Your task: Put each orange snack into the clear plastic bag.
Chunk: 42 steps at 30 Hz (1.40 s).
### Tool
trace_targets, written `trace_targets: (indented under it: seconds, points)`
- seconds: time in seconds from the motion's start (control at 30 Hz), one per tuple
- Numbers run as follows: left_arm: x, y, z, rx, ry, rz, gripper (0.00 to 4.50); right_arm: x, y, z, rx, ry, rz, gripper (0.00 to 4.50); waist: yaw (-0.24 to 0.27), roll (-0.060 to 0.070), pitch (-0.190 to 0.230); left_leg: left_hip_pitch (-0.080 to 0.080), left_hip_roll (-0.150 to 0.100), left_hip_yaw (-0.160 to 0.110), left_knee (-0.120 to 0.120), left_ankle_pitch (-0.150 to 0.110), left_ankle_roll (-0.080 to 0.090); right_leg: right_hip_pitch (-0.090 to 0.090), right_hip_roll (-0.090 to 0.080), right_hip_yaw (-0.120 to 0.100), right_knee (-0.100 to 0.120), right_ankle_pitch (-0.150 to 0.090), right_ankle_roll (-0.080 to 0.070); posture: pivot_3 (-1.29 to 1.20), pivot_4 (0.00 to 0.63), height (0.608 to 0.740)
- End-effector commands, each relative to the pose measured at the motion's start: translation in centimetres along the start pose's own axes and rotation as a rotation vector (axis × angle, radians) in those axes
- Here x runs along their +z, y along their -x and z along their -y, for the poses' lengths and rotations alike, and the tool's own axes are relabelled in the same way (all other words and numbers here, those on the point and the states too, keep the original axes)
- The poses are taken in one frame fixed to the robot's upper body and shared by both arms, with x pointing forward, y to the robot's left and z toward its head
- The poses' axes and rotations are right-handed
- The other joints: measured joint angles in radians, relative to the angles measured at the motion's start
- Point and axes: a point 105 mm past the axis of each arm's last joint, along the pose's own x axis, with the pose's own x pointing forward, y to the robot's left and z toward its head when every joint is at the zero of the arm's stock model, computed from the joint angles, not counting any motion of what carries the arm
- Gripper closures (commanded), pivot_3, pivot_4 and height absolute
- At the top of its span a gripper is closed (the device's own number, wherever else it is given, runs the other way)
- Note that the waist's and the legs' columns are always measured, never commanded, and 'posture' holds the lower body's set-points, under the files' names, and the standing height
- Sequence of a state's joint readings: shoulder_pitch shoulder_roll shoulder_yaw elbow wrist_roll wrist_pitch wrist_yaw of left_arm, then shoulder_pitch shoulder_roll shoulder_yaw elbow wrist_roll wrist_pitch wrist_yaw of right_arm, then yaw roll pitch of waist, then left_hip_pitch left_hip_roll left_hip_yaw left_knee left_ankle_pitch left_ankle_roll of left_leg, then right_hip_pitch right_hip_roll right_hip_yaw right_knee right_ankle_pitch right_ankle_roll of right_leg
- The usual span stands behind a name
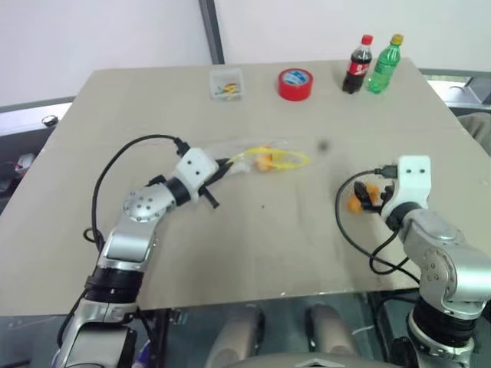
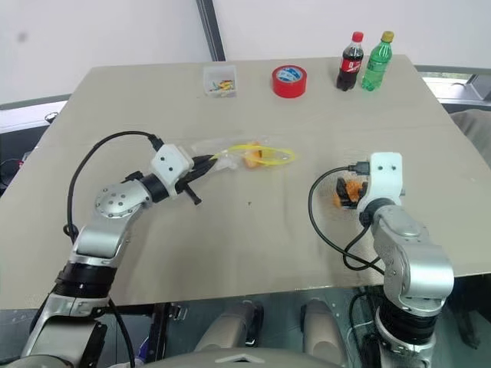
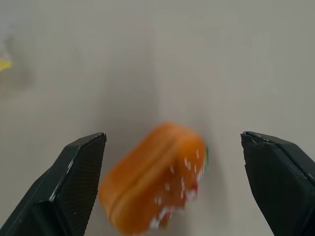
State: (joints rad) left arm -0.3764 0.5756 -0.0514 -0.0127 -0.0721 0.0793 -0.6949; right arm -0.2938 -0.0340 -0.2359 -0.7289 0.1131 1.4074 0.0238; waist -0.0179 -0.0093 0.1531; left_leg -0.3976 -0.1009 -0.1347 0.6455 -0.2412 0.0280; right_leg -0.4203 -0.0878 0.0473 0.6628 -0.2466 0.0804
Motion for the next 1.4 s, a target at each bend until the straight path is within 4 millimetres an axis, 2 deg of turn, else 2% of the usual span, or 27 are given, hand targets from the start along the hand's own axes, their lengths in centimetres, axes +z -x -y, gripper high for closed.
trace_targets:
  seconds: [0.03,0.3,0.33,0.43,0.53,0.63,0.77,0.97,1.1,1.23,1.4]
  points:
    - [1.0,-0.1,-0.5,0.005,-0.042,0.033,4.5,0.1,-0.1,0.1,-0.033,-0.064,-0.007,0.02,0.0,0.0,0.0,0.0,0.0,0.0,0.0,0.0,0.0,0.0,0.0,0.0,0.0,0.0,0.0,0.0,0.15,0.74]
    - [0.9,0.4,-0.7,0.012,-0.044,0.03,4.5,-0.9,-0.8,0.8,-0.052,-0.116,-0.022,0.02,0.0,0.0,0.0,0.0,0.0,0.0,0.0,0.0,0.0,0.0,0.0,-0.001,0.0,0.0,0.0,0.0,0.15,0.74]
    - [0.9,0.4,-0.7,0.016,-0.041,0.031,4.5,-0.9,-1.0,0.8,-0.046,-0.103,-0.016,0.52,-0.001,0.0,0.0,0.0,0.0,0.0,0.0,0.0,0.0,0.0,0.0,-0.001,0.0,0.0,0.0,0.0,0.15,0.74]
    - [1.0,0.6,-0.7,0.023,-0.036,0.033,4.5,-0.5,-1.3,0.6,-0.022,-0.063,0.021,1.6,-0.002,0.0,0.0,0.0,0.0,0.0,0.0,0.0,0.0,0.0,0.0,-0.001,0.0,0.0,0.0,0.0,0.15,0.74]
    - [1.0,0.8,-0.7,0.033,-0.027,0.033,4.5,0.1,-1.1,-0.4,0.053,0.031,0.058,2.86,-0.002,0.0,0.0,0.0,0.0,0.0,0.0,0.0,0.0,0.0,0.0,-0.001,0.0,0.0,0.0,0.0,0.15,0.74]
    - [0.9,1.0,-0.6,0.038,-0.024,0.03,4.5,0.8,-0.5,-2.5,0.191,0.215,0.12,2.86,-0.003,0.0,0.0,0.0,0.0,0.0,0.0,0.0,0.0,0.0,0.0,0.0,0.0,0.0,0.0,0.0,0.15,0.74]
    - [1.0,1.3,-0.1,0.041,-0.017,0.033,4.5,1.5,0.5,-7.0,0.455,0.391,0.204,2.86,-0.012,0.0,0.0,0.0,0.0,-0.001,0.0,0.0,0.0,0.0,0.0,-0.001,0.0,0.0,0.0,0.0,0.15,0.74]
    - [1.2,1.8,0.7,0.029,-0.026,0.04,4.5,1.3,-0.2,-11.4,0.658,0.57,0.251,2.86,-0.02,-0.001,0.0,0.0,0.0,-0.001,0.001,0.0,0.0,0.001,0.0,-0.002,-0.001,0.0,0.0,0.0,0.15,0.74]
    - [1.9,2.6,2.0,-0.017,-0.045,0.065,4.5,1.2,-1.5,-13.3,0.731,0.658,0.247,2.86,-0.021,-0.001,0.0,0.0,0.0,-0.001,0.001,0.0,0.0,0.001,0.0,-0.001,-0.001,0.0,0.0,0.0,0.15,0.74]
    - [2.2,3.3,3.0,-0.057,-0.05,0.074,4.5,1.1,-2.6,-14.4,0.757,0.689,0.238,2.86,-0.019,-0.001,0.0,0.0,0.0,-0.001,0.001,0.0,0.0,0.001,0.0,-0.002,-0.001,0.0,0.0,0.0,0.15,0.74]
    - [1.4,4.4,4.9,-0.151,-0.079,0.03,4.5,1.2,-3.7,-15.3,0.783,0.712,0.252,2.86,-0.02,-0.001,0.0,0.0,0.0,-0.001,0.001,0.0,0.0,0.001,0.0,-0.001,-0.001,0.0,0.0,0.0,0.15,0.74]
